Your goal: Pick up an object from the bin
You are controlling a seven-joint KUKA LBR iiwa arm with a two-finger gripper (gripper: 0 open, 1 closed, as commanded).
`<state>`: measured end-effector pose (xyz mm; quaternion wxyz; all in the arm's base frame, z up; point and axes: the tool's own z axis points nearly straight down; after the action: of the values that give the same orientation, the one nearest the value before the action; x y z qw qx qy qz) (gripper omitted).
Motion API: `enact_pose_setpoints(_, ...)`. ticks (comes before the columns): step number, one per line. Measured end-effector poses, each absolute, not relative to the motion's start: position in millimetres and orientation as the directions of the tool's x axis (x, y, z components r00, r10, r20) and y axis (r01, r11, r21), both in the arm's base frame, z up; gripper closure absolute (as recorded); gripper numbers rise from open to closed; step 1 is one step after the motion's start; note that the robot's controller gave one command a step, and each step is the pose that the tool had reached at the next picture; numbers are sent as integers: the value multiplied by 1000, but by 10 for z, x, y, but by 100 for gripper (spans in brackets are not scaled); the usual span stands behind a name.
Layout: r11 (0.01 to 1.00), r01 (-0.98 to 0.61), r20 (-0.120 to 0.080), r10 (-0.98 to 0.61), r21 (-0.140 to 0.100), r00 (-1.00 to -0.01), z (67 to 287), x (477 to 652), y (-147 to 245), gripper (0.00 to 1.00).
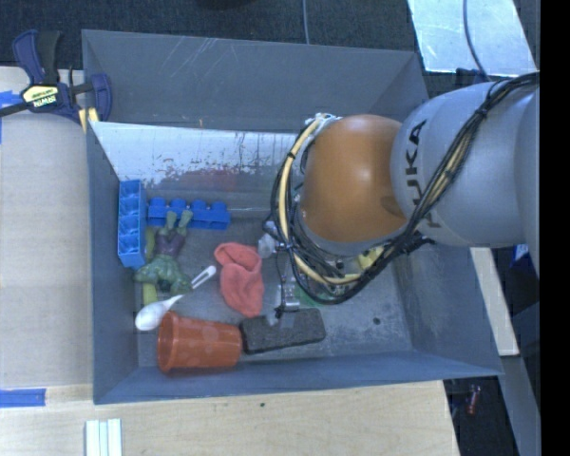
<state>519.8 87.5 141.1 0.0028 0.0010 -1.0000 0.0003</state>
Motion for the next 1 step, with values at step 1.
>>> enact_pose_setpoints(1, 1000, -1, -2, -1, 0, -1000, 1448, 5217, 869, 0)
